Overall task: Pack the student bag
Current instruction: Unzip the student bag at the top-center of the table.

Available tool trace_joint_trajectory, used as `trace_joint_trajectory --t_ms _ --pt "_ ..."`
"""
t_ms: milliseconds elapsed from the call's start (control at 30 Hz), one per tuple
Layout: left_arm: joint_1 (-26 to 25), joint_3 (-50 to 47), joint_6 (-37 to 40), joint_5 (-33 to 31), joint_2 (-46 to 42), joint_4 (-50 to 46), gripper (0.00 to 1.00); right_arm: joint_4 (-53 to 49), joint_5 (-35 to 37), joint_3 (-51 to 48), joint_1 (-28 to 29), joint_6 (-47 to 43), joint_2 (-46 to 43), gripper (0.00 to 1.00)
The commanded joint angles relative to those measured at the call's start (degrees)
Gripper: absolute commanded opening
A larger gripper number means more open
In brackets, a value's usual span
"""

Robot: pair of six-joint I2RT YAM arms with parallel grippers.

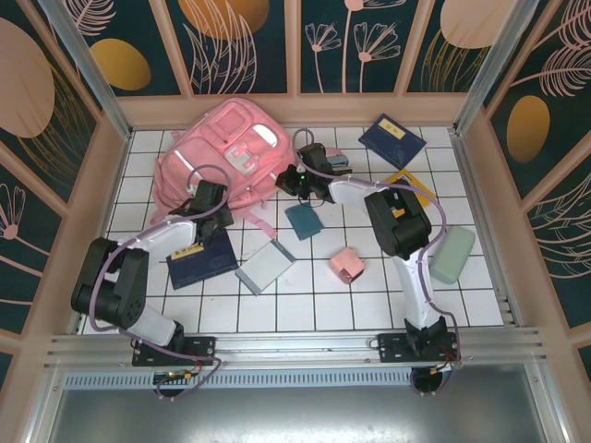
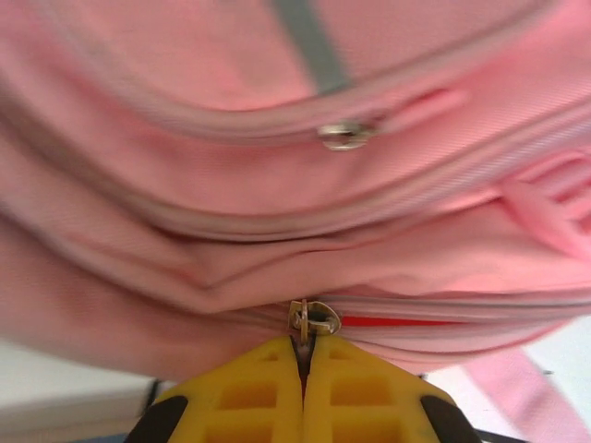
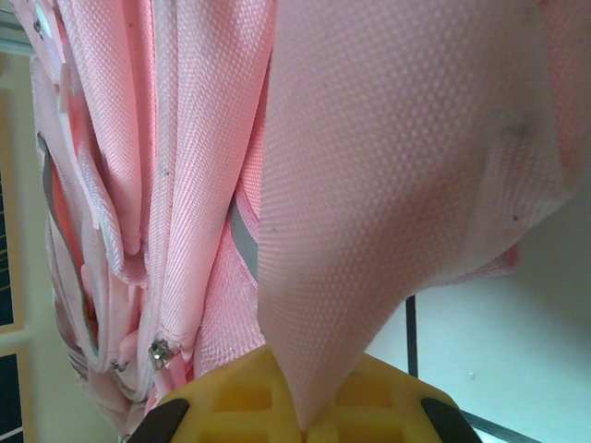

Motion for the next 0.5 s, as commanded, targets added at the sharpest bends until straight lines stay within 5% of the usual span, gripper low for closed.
trace_joint_trajectory --t_ms 0,133,233,267,367,467 --pt "2.9 -2.3 -1.1 -5.6 -4.5 -6.7 0.0 -0.2 4.7 1.7 -3.7 -2.6 -2.8 0.0" --pt "2.9 -3.2 0.5 -1.9 -8.2 -7.1 0.0 -2.6 4.6 5.8 -4.6 -4.9 -0.9 0.0" --pt "3.0 -4.1 3.7 9.6 -9.4 -2.6 0.0 -4.7 3.1 10.2 -5.0 -6.6 1.2 0.0" --pt "2.9 -4.2 3.7 12.5 -9.6 -1.2 0.0 -5.3 2.6 11.4 -5.0 -7.1 1.7 0.05" --pt "2.9 -3.4 3.1 18.1 -9.0 1.7 0.0 -7.4 3.4 13.0 -4.7 -7.5 1.4 0.42" --pt "2.4 -2.3 2.1 22.5 -8.3 4.2 0.0 -8.2 5.0 10.4 -3.9 -6.7 -1.6 0.55"
